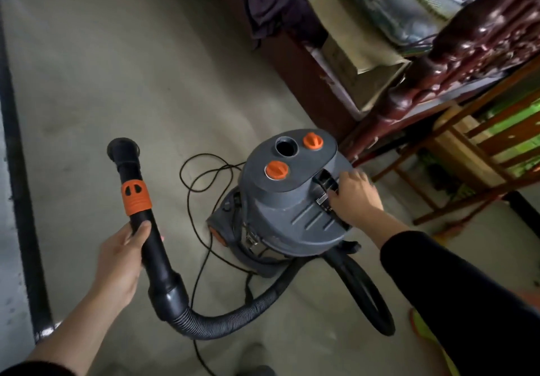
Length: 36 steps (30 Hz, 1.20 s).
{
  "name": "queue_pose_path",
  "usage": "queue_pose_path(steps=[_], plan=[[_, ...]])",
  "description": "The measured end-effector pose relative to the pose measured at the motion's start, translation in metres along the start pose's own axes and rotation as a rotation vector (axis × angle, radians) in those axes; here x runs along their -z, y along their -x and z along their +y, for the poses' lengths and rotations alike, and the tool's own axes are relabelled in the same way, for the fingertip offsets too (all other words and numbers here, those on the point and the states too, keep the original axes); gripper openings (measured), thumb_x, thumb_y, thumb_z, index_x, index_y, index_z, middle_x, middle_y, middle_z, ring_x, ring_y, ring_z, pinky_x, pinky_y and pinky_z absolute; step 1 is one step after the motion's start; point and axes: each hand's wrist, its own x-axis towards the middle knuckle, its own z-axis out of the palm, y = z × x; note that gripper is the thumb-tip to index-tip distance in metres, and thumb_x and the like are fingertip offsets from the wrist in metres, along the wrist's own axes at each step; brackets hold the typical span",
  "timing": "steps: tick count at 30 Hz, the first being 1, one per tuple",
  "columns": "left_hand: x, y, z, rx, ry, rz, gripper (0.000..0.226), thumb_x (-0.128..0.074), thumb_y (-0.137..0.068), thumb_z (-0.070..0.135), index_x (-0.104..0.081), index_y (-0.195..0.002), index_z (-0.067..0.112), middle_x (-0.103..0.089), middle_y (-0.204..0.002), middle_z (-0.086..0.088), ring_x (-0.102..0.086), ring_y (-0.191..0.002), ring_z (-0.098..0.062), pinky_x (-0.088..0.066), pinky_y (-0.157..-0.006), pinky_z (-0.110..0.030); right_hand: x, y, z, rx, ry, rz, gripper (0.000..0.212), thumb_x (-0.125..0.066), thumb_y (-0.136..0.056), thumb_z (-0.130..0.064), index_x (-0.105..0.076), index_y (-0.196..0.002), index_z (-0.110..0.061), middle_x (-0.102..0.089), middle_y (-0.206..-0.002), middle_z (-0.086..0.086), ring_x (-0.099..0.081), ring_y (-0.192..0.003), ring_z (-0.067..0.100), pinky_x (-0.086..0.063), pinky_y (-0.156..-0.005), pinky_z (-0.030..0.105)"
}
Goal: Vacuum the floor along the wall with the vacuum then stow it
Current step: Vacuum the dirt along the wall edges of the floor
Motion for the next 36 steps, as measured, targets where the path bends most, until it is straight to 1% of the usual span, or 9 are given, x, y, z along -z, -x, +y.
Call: queue_pose_path(steps=[4,9,17,20,23,26,29,31,36], plan=[[-0.005,-0.001,-0.011,0.021,-0.015,0.038,0.012,-0.051,-0.099,0.015,-0.06,-0.099,0.008,-0.064,-0.087,-0.01,-0.061,-0.081,-0.027,-0.046,-0.084,-0.042,-0.024,-0.016,0.024,-0.028,-0.074,-0.225,0.059,-0.038,-0.098,-0.054,-0.047,-0.12,-0.001,-0.052,-0.126,0.022,-0.053,-0.114,0.037,-0.042,-0.088,0.039],[-0.004,-0.016,-0.018,0.043,0.023,0.055,0.019,-0.052,-0.099,0.015,-0.057,-0.116,0.008,-0.064,-0.091,-0.01,-0.062,-0.083,-0.024,-0.044,-0.089,-0.043,-0.04,-0.027,0.021,-0.083,-0.131,-0.135,0.062,-0.036,-0.097,-0.057,-0.046,-0.12,0.0,-0.058,-0.12,0.023,-0.057,-0.109,0.039,-0.038,-0.075,0.037],[0.027,-0.04,0.001,0.108,-0.012,-0.02,0.022,-0.051,-0.099,0.016,-0.055,-0.119,0.007,-0.063,-0.089,-0.012,-0.064,-0.077,-0.02,-0.051,-0.07,-0.032,-0.054,0.004,0.019,-0.213,-0.162,-0.179,0.058,-0.041,-0.09,-0.067,-0.05,-0.103,-0.011,-0.061,-0.105,0.017,-0.06,-0.092,0.035,-0.042,-0.07,0.035],[0.045,-0.051,0.013,0.136,-0.054,-0.061,0.028,-0.052,-0.099,0.017,-0.054,-0.123,0.004,-0.062,-0.09,-0.015,-0.063,-0.078,-0.022,-0.05,-0.07,-0.032,-0.063,0.037,0.009,-0.316,-0.238,-0.195,0.058,-0.043,-0.089,-0.067,-0.051,-0.098,-0.011,-0.062,-0.099,0.015,-0.06,-0.087,0.033,-0.046,-0.07,0.035],[0.058,-0.065,0.025,0.151,-0.104,-0.112,0.033,-0.053,-0.098,0.017,-0.054,-0.127,0.002,-0.062,-0.093,-0.018,-0.062,-0.081,-0.024,-0.049,-0.073,-0.033,-0.075,0.071,-0.009,-0.432,-0.311,-0.182,0.061,-0.042,-0.09,-0.065,-0.055,-0.105,-0.007,-0.062,-0.104,0.018,-0.06,-0.095,0.036,-0.046,-0.074,0.036],[0.062,-0.075,0.04,0.138,-0.145,-0.163,0.02,-0.053,-0.098,0.016,-0.061,-0.113,0.006,-0.063,-0.093,-0.014,-0.063,-0.084,-0.027,-0.05,-0.082,-0.038,-0.087,0.102,-0.032,-0.561,-0.361,-0.154,0.065,-0.041,-0.092,-0.062,-0.055,-0.117,-0.004,-0.061,-0.116,0.022,-0.057,-0.108,0.04,-0.045,-0.083,0.04],[0.063,-0.086,0.054,0.072,-0.225,-0.229,0.014,-0.053,-0.098,0.014,-0.061,-0.087,0.016,-0.07,-0.071,-0.002,-0.069,-0.07,-0.017,-0.051,-0.078,-0.036,-0.095,0.124,-0.054,-0.692,-0.421,-0.147,0.067,-0.039,-0.093,-0.063,-0.054,-0.12,-0.003,-0.06,-0.118,0.021,-0.056,-0.111,0.04,-0.044,-0.087,0.041],[0.061,-0.094,0.063,0.025,-0.258,-0.271,0.017,-0.052,-0.098,0.013,-0.061,-0.084,0.016,-0.069,-0.06,0.006,-0.069,-0.064,-0.014,-0.051,-0.075,-0.035,-0.1,0.133,-0.066,-0.767,-0.452,-0.135,0.068,-0.038,-0.093,-0.062,-0.054,-0.119,-0.002,-0.06,-0.118,0.021,-0.056,-0.111,0.04,-0.044,-0.088,0.04],[0.063,-0.11,0.081,-0.068,-0.312,-0.334,0.018,-0.052,-0.098,0.014,-0.062,-0.084,0.018,-0.07,-0.062,0.008,-0.063,-0.076,-0.026,-0.049,-0.075,-0.037,-0.101,0.132,-0.093,-0.949,-0.571,-0.086,0.071,-0.036,-0.095,-0.06,-0.05,-0.127,0.002,-0.057,-0.126,0.022,-0.053,-0.117,0.039,-0.041,-0.094,0.039]])
